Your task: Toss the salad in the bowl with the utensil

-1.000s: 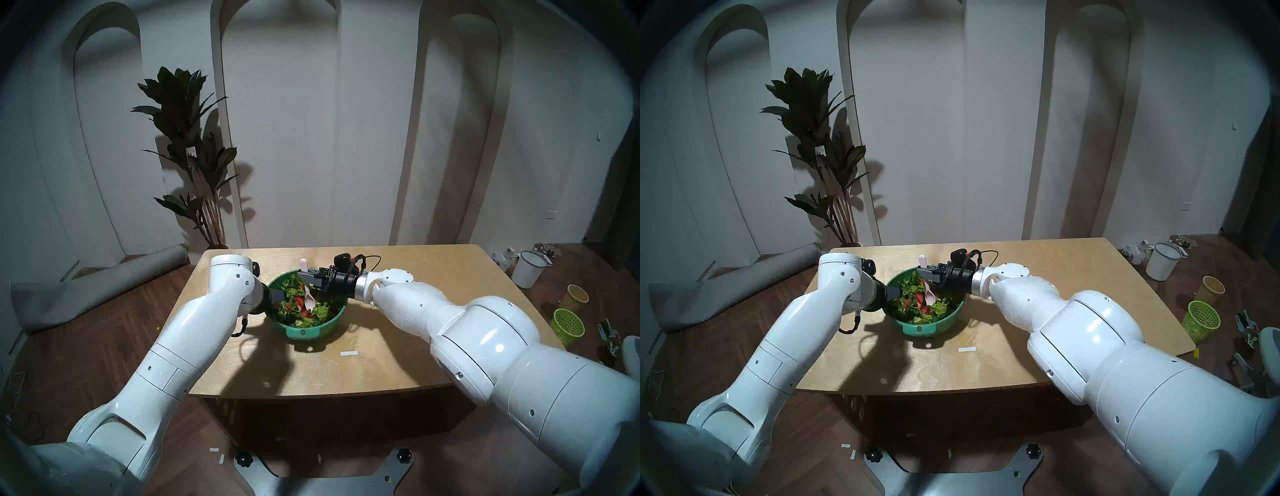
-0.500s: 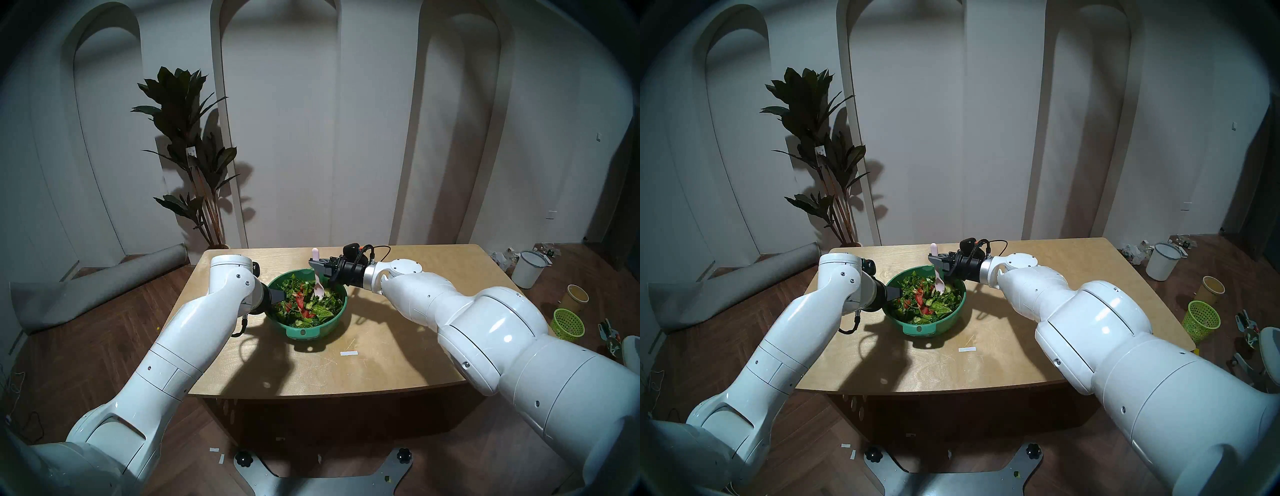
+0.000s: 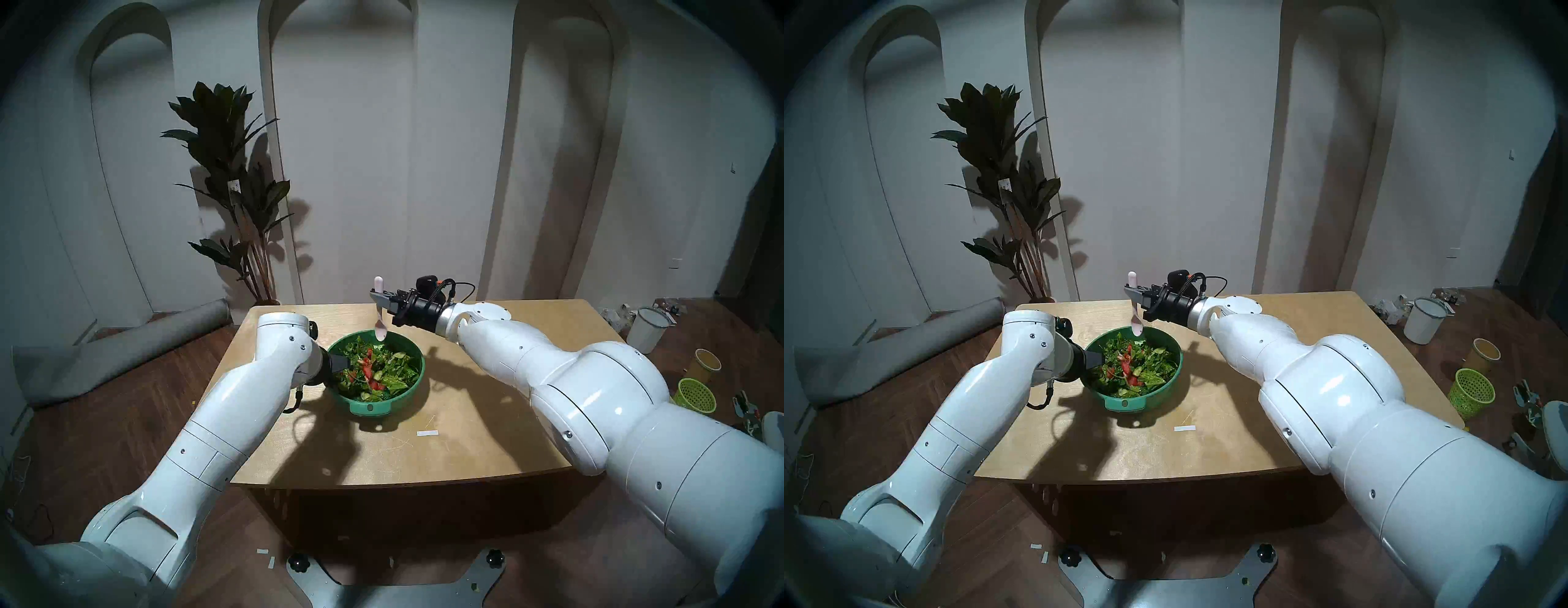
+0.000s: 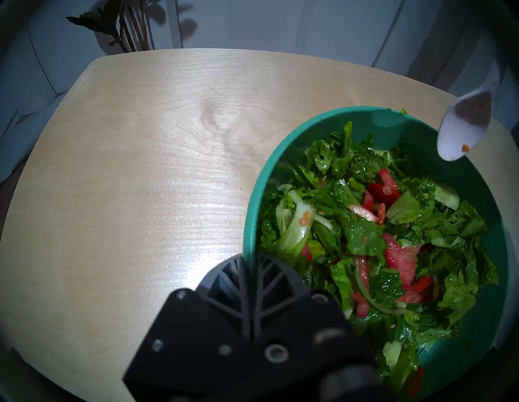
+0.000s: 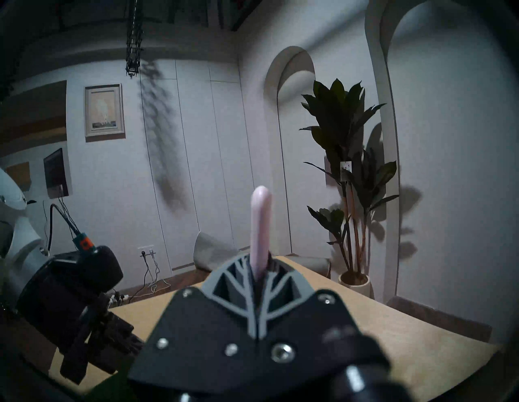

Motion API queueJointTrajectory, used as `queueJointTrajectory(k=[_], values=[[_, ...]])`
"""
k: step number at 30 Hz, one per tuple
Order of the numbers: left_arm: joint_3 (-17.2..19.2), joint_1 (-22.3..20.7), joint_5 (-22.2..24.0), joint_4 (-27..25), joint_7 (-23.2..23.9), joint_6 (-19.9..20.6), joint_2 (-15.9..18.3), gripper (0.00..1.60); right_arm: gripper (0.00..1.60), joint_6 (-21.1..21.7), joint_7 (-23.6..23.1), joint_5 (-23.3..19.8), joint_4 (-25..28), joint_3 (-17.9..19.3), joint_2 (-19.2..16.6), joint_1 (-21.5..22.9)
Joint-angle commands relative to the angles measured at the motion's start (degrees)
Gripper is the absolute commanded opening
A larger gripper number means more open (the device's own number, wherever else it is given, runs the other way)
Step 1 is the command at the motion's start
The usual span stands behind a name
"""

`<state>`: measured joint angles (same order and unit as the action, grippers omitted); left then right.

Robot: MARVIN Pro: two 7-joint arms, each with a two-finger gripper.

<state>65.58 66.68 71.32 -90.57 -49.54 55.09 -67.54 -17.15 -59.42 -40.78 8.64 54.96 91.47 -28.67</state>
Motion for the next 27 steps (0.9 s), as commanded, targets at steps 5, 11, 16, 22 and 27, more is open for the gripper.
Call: queueJointTrajectory(k=[5, 11, 16, 22, 27], values=[[0.15, -0.84, -0.43, -0.45, -2.0, -0.09, 0.28, 0.0, 0.0, -1.45, 3.78, 0.39, -0.19, -0.42, 5.73, -1.04], [0.13, -0.81, -0.48, -0.44, -1.7, -0.09, 0.35, 0.0, 0.0, -2.04, 5.79, 1.9, -1.19, -2.19, 6.39, -2.48], [0.11, -0.82, -0.49, -0.45, -1.72, -0.09, 0.37, 0.0, 0.0, -1.59, 6.44, 3.37, -1.84, -3.51, 5.85, -2.94], [0.1, -0.85, -0.49, -0.47, -1.92, -0.09, 0.35, 0.0, 0.0, 0.19, 6.39, 4.09, -2.51, -4.05, 4.99, -3.03], [0.14, -0.9, -0.42, -0.52, -2.52, -0.09, 0.22, 0.0, 0.0, 3.8, 5.54, 2.96, -2.8, -2.86, 4.38, -3.05]])
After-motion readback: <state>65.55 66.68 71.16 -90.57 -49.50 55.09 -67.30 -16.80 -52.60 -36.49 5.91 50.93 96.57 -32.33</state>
